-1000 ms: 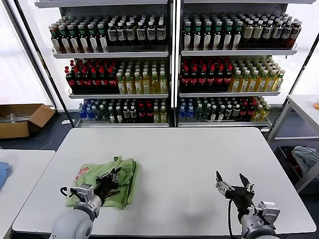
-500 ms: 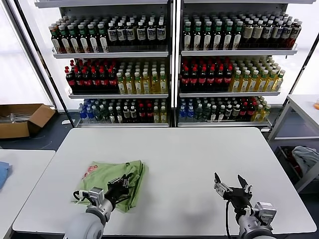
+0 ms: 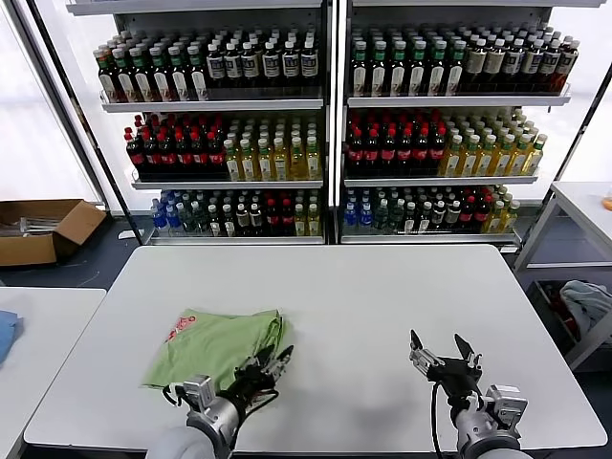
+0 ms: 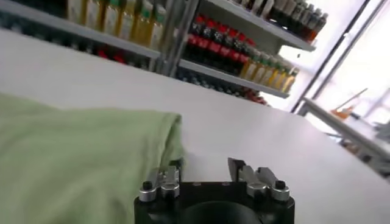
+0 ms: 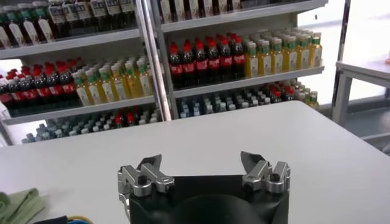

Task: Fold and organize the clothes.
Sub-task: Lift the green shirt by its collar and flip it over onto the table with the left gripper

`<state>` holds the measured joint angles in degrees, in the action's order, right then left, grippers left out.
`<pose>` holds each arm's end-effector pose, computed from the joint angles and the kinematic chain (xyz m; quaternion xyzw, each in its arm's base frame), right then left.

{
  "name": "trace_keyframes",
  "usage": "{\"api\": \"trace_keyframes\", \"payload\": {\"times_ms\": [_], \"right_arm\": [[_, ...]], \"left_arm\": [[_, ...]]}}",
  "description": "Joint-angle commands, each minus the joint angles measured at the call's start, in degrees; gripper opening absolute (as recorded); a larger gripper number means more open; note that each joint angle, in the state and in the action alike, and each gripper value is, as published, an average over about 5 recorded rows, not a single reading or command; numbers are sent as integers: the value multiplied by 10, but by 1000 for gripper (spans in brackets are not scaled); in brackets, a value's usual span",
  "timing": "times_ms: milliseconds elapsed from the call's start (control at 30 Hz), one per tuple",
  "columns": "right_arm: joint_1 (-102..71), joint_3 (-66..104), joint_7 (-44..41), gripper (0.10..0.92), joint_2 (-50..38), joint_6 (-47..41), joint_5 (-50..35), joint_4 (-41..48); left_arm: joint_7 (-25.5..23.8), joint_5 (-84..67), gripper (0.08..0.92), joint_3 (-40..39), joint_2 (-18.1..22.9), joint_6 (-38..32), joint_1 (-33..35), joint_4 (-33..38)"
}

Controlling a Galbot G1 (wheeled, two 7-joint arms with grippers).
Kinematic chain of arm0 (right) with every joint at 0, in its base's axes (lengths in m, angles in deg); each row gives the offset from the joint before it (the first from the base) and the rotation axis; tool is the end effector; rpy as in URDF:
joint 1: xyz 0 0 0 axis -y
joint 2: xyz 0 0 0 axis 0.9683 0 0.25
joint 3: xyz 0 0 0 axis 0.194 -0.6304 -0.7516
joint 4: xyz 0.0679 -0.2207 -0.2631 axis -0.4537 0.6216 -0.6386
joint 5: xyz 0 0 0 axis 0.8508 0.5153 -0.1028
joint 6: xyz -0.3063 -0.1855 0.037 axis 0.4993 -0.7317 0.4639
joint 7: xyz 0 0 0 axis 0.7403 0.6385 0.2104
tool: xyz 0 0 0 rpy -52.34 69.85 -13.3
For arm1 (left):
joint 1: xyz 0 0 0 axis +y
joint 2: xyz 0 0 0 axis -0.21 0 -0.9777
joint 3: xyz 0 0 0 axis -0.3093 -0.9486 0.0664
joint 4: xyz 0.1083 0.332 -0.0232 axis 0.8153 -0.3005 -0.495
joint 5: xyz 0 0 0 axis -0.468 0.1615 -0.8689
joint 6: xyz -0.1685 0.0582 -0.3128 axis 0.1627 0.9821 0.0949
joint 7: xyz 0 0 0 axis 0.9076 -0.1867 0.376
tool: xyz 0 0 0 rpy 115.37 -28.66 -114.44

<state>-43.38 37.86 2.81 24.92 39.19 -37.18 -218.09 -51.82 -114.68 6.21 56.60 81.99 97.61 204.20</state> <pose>0.1823 -0.0305 -0.2160 -0.0126 -0.9840 -0.0621 0.1668 0.2280 -0.0172 -0.2857 -0.2059 -0.9286 0.1855 0.2468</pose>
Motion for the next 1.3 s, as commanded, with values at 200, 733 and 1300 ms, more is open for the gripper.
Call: {"api": "trace_keyframes", "payload": {"times_ms": [200, 733, 1300], "right_arm": [[10, -8, 0, 823, -3, 0, 0, 8], [41, -39, 1, 823, -16, 0, -2, 33], [32, -32, 1, 823, -14, -1, 2, 25]], "left_arm": [[69, -206, 719, 124, -62, 8, -46, 112], [28, 33, 823, 209, -149, -55, -29, -71], [-25, 39, 823, 175, -135, -62, -33, -159]]}}
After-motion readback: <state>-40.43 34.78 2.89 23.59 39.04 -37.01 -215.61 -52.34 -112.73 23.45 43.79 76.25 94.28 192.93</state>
